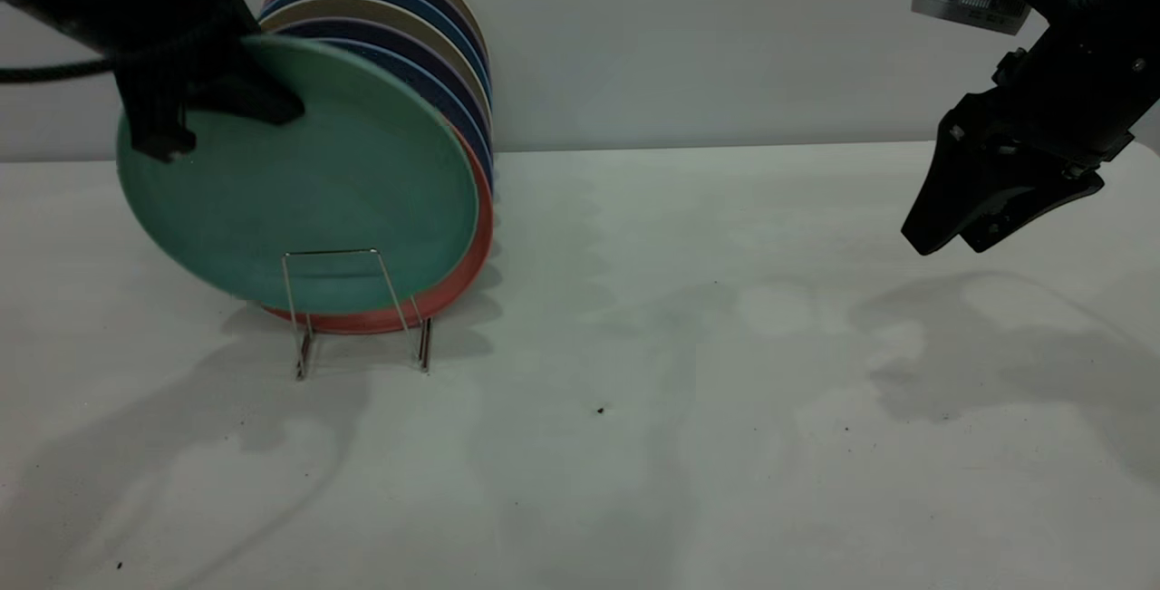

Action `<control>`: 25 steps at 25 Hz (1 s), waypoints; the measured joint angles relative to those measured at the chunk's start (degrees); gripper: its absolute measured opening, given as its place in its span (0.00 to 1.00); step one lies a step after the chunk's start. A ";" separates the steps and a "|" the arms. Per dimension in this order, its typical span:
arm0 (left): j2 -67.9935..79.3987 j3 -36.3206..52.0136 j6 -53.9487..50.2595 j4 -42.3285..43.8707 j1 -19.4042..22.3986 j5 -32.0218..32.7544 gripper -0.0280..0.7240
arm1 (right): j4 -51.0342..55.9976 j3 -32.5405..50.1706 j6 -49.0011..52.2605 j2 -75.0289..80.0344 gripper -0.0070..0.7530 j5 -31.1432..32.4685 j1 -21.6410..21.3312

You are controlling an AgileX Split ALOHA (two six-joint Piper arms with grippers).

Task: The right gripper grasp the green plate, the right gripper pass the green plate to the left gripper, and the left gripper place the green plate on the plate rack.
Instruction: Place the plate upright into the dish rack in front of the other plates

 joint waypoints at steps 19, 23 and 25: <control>1.95 -0.17 0.00 -3.31 0.00 0.35 0.45 | 0.05 0.00 0.46 0.00 0.73 0.00 0.00; 1.95 -0.17 0.00 -3.43 0.00 0.21 0.51 | 0.05 0.00 0.69 0.00 0.73 0.00 0.00; 1.77 -0.17 0.00 -3.43 0.00 -0.28 0.52 | 0.05 0.00 0.88 0.00 0.73 0.00 0.00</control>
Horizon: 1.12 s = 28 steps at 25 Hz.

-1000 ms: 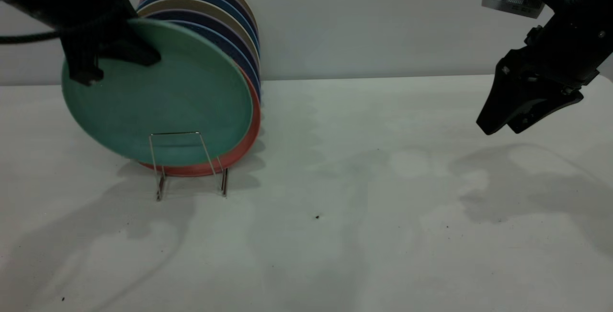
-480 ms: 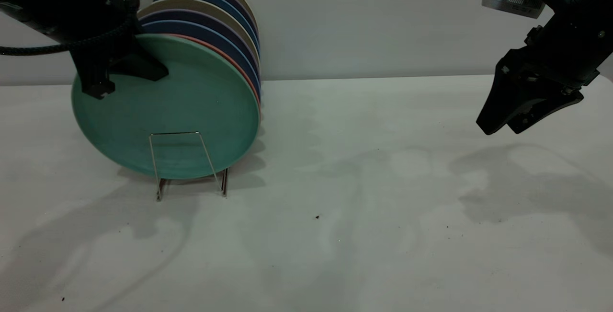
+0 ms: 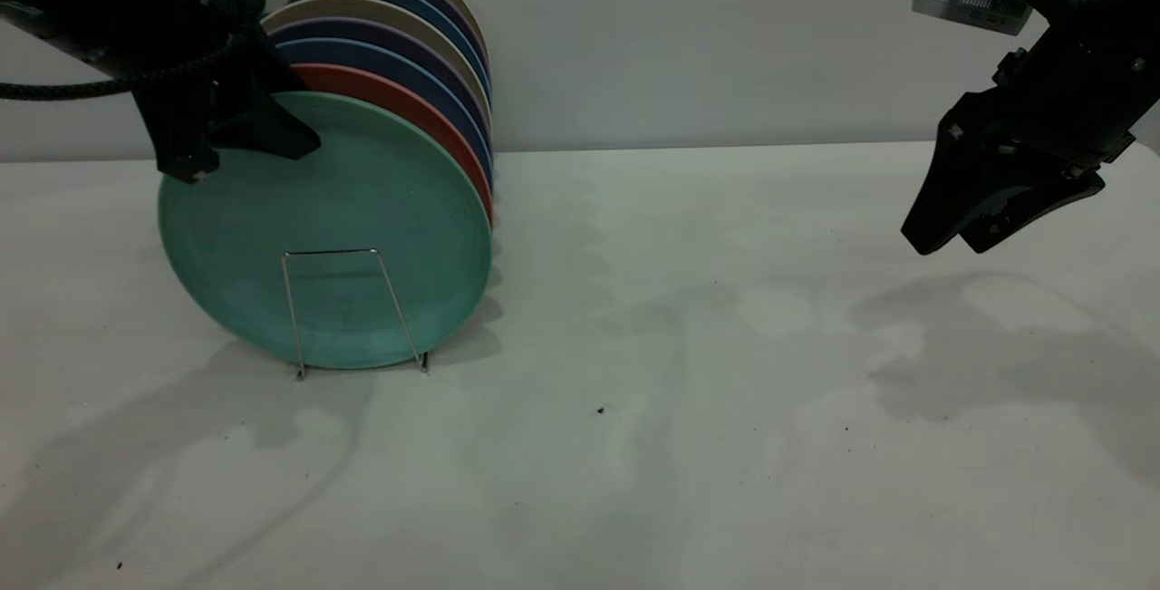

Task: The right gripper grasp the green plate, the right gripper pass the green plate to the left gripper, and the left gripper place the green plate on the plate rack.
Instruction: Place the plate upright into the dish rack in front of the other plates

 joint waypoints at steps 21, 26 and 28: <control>-6.70 0.00 -0.69 3.47 0.00 -0.68 0.52 | -2.23 0.00 1.45 0.00 0.73 0.00 0.00; -6.70 0.00 -4.72 3.47 0.00 -0.10 0.55 | -2.23 0.00 1.69 0.00 0.73 0.06 0.00; -6.70 0.00 -6.44 3.47 0.00 0.77 0.58 | -2.23 0.00 1.75 0.00 0.73 0.25 0.00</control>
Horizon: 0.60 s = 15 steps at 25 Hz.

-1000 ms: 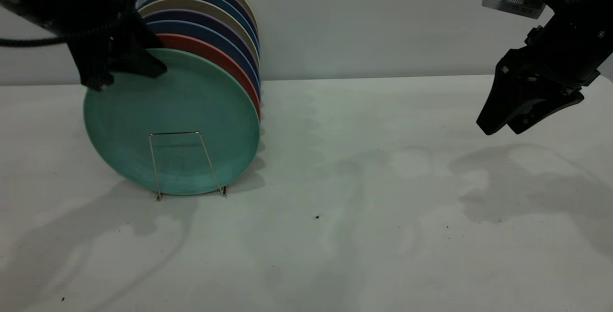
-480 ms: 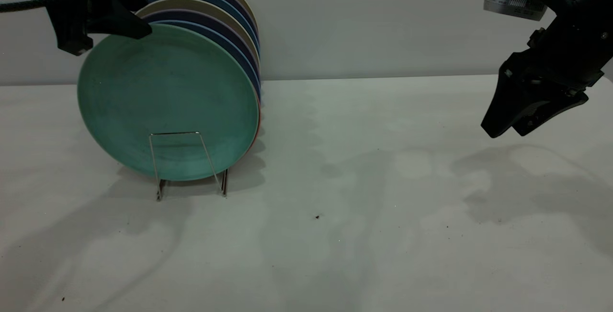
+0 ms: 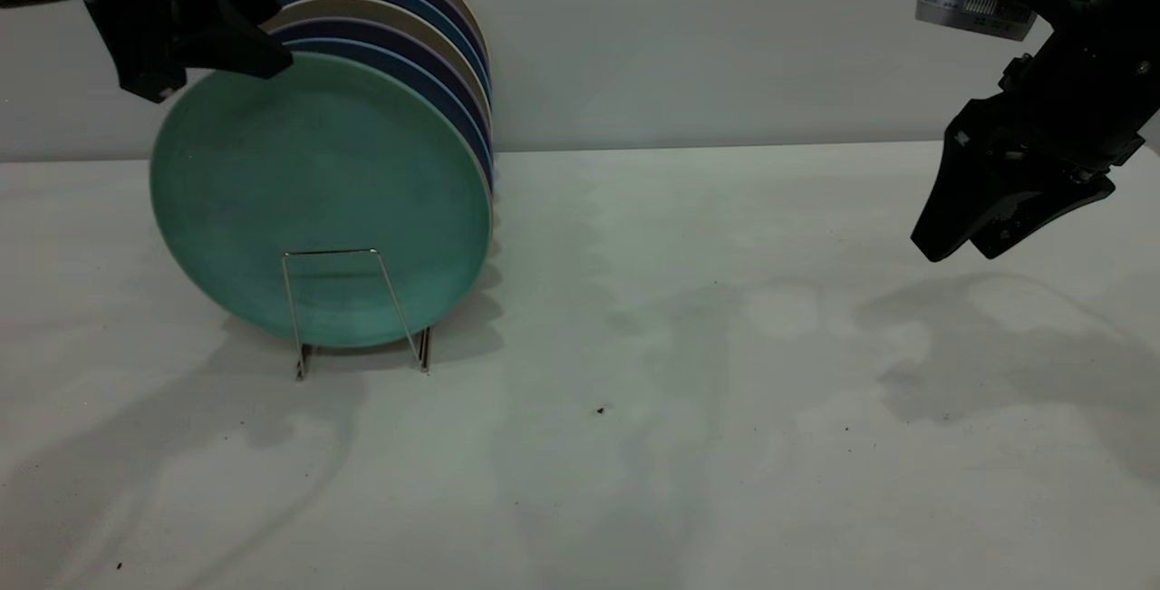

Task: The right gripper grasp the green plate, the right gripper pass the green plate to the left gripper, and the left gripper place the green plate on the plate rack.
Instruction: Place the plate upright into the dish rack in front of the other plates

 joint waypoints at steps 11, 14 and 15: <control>-0.13 0.00 -18.09 14.55 0.00 5.04 0.61 | 0.00 0.00 0.53 0.00 0.73 0.88 0.00; -1.35 0.00 -24.87 16.80 0.00 5.87 0.61 | -0.02 0.00 1.57 0.00 0.73 0.89 0.00; -2.16 0.00 -27.85 17.22 0.00 5.92 0.61 | -0.15 0.00 1.87 0.00 0.73 0.95 0.00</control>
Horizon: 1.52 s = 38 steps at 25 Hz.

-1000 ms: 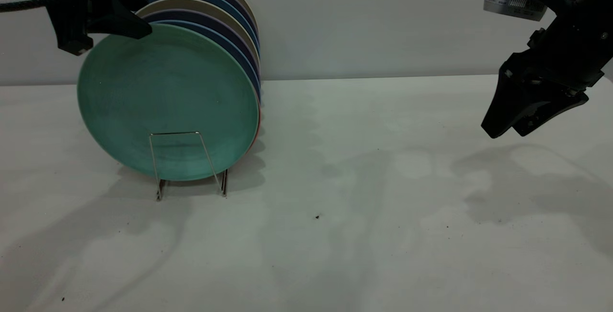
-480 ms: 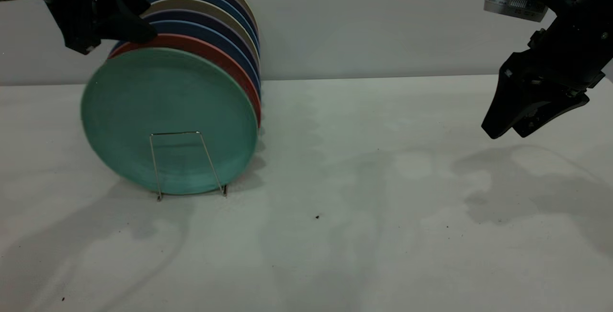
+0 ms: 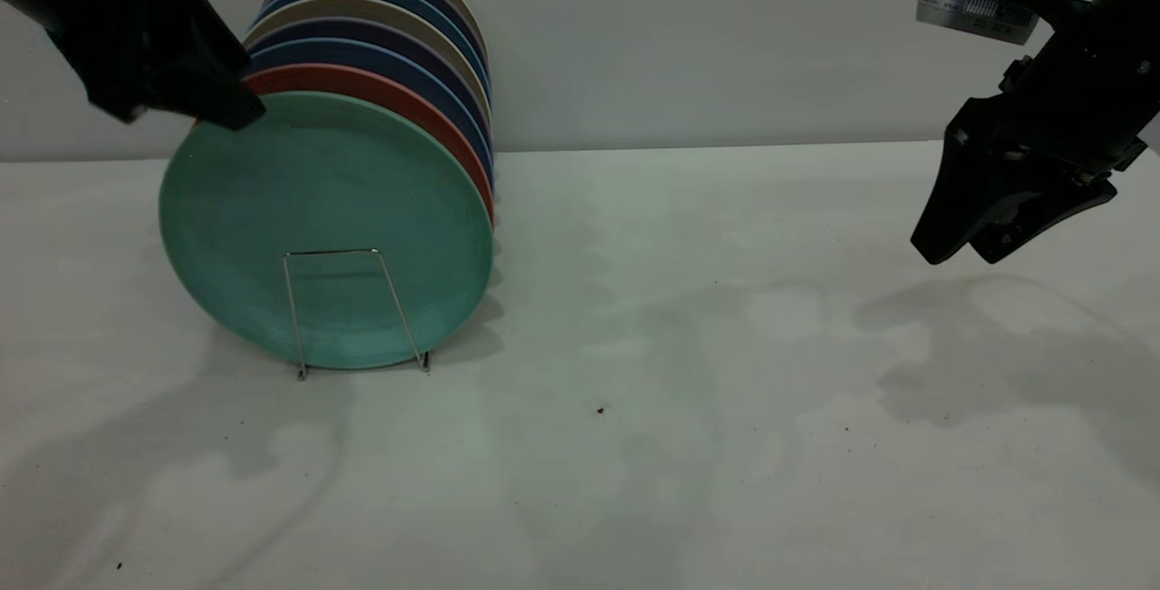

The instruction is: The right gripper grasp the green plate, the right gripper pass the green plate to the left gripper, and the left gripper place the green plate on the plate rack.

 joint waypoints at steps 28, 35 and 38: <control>-27.01 6.23 -87.08 38.94 7.52 30.53 0.61 | -38.35 -4.99 39.49 -25.11 0.70 22.16 7.77; -41.50 12.77 -86.54 34.37 7.52 28.10 0.61 | -33.90 9.11 38.64 -43.32 0.70 22.72 7.77; -46.39 15.25 -86.14 33.38 7.52 30.64 0.61 | -32.28 15.80 37.33 -52.21 0.70 22.88 7.77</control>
